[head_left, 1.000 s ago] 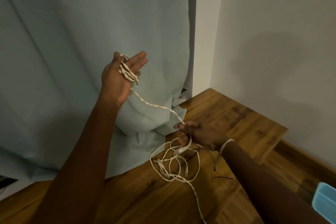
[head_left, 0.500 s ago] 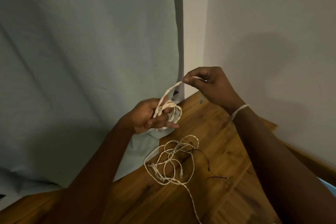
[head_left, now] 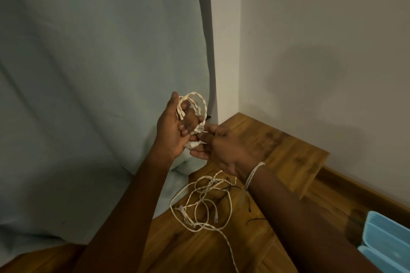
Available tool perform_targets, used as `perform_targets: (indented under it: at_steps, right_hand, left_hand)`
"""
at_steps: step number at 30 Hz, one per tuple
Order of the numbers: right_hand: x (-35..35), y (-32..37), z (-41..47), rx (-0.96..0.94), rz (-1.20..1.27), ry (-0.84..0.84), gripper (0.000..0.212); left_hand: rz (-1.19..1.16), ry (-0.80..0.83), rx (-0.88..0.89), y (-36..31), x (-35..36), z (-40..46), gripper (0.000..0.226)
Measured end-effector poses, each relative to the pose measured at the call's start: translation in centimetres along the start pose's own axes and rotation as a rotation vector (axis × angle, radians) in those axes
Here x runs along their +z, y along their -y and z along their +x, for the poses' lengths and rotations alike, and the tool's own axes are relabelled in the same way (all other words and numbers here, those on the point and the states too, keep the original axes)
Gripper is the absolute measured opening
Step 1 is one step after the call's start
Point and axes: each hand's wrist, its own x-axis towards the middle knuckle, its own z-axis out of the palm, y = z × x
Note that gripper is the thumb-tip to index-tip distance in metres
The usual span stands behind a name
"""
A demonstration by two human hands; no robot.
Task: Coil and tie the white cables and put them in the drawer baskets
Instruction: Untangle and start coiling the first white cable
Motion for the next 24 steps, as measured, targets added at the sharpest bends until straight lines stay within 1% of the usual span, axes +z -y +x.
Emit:
perform_targets:
  at_steps: [2,3,5,6,8,10,12,14,15,17,19,22,24]
  right_hand:
    - [0.3,0.1,-0.1,0.034,0.187,-0.086,0.029]
    - [0.4,0.0,-0.1,0.034,0.237,-0.129,0.028]
    - [0.6,-0.1,-0.2,0.036,0.244,-0.173,0.016]
    - [0.6,-0.1,-0.3,0.040,0.243,-0.167,0.015]
    - [0.4,0.0,-0.5,0.043,0.281,-0.139,0.022]
    - [-0.2,0.3,-0.9,0.020,0.275,-0.126,0.024]
    - [-1.1,0.8,-1.0,-0.052,0.114,-0.148,0.017]
    - [-2.1,1.3,-1.1,-0.169,-0.123,-0.154,0.009]
    - [-2.6,1.6,-1.3,-0.231,-0.245,-0.142,0.007]
    - [-3.6,2.5,-1.6,-0.333,-0.462,-0.099,0.011]
    - [-4.5,3.3,-1.8,-0.398,-0.623,-0.065,0.016]
    - [-5.5,3.1,-1.9,-0.486,-0.733,-0.031,0.013]
    - [-6.0,2.4,-2.1,-0.515,-0.789,0.000,0.014]
  left_hand:
    - [0.112,-0.034,0.042,0.4,0.4,-0.1,0.051]
    - [0.131,-0.032,0.045,0.5,0.6,-0.2,0.050]
    - [0.108,0.026,0.036,0.6,1.0,-0.4,0.044]
    - [0.114,0.062,0.051,0.6,0.8,-0.4,0.037]
    - [0.224,0.096,0.115,0.6,0.2,-0.3,0.023]
    - [0.408,0.153,0.168,0.7,-0.5,-0.2,0.027]
    - [0.588,0.199,0.200,0.6,-0.7,-0.2,0.031]
    - [0.707,0.153,0.201,0.5,-0.3,-0.1,0.031]
    - [0.731,0.131,0.181,0.7,-0.1,-0.2,0.031]
    - [0.667,0.124,0.109,1.1,-0.1,-0.3,0.033]
    - [0.584,0.145,0.023,1.6,-0.5,-0.6,0.033]
    - [0.660,0.191,-0.025,2.6,-0.4,-1.1,0.029]
    - [0.711,0.181,-0.087,3.8,-0.2,-1.4,0.034]
